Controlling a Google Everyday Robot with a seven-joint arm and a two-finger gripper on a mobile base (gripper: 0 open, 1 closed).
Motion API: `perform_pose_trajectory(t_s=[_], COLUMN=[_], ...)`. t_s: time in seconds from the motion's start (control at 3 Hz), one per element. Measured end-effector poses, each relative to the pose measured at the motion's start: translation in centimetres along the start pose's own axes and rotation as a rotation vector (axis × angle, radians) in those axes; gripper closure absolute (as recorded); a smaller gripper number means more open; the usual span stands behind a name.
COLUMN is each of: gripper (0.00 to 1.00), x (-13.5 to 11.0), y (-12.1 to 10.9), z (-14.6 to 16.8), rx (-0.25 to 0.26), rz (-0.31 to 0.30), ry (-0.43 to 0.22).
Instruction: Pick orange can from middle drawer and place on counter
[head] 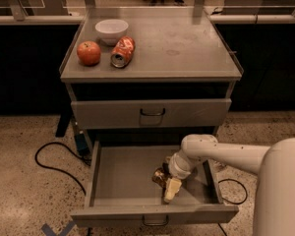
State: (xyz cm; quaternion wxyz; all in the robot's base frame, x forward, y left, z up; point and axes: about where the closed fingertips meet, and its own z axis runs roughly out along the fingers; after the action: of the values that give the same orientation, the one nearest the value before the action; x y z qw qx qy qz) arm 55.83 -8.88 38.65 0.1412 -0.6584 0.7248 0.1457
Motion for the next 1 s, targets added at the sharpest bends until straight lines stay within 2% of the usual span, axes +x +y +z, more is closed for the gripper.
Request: perform_pose_trajectory(t_s=[0.33, 0.67, 1.0], gripper=[0.00, 0.00, 0.19], x=[0.5, 2.0, 2.1], y=[0.2, 0.4, 0.4], z=[0.8, 2.8, 2.9], rx=[-0.011, -0.038, -0.040], rz=[0.005, 0.018, 0.019], ry=[0.021, 0.045, 0.045])
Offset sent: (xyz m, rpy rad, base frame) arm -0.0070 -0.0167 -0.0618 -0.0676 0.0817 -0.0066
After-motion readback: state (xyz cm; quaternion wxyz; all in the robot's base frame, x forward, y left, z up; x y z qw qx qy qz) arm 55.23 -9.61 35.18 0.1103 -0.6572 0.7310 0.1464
